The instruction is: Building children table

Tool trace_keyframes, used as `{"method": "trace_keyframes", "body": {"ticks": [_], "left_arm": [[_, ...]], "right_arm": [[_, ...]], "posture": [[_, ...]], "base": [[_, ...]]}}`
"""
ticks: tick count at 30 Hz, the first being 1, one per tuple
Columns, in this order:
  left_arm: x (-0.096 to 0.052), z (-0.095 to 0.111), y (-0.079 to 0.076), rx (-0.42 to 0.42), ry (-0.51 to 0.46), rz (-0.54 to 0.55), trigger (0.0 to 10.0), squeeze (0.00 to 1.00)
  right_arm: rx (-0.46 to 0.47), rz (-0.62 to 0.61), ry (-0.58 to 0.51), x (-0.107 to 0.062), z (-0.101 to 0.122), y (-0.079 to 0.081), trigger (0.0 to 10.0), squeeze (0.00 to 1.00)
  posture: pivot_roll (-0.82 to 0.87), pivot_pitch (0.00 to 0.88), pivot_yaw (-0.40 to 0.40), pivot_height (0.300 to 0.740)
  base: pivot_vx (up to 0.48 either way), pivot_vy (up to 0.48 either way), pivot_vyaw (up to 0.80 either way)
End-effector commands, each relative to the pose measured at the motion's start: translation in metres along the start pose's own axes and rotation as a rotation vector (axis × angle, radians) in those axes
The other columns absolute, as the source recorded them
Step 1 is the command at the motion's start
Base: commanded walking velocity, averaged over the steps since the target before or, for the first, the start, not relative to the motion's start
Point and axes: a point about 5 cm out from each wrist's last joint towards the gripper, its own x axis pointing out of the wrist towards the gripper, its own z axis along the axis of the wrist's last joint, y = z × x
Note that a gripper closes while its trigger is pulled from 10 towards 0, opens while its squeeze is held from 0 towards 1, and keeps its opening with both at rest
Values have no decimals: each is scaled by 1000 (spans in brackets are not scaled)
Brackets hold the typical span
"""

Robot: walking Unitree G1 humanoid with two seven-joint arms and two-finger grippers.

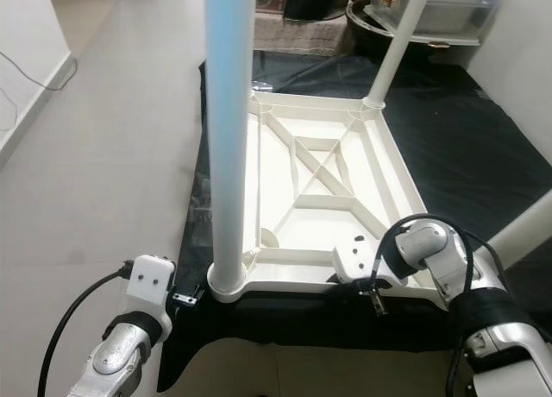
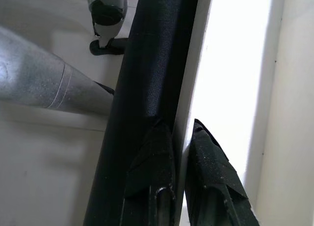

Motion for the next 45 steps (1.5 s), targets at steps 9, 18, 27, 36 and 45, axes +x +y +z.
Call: {"method": "trace_keyframes", "body": {"ticks": [9,18,27,36,45], "left_arm": [[1,-10,-18,-20,54,-85,10000,0],[1,-11,-18,-20,54,-85,10000,0],[2,-12,-19,-17,58,-90,10000,0],[2,-12,-19,-2,44,-97,10000,0],[2,-10,-17,19,7,-89,10000,0]], "right_arm": [[-149,-28,-53,14,25,-17,10000,1000],[-144,-47,-66,6,26,-18,10000,761],[-65,-50,-66,-31,25,-20,10000,0],[62,-142,-202,-52,32,-23,10000,0],[289,-468,-492,-48,30,-33,10000,0]], "posture": [[52,149,-91,740],[53,140,-89,740],[52,125,-89,740],[52,107,-88,740],[54,96,-78,740]], "base": [[0,0,0],[0,0,0],[0,0,0],[0,0,0],[0,0,0]]}}
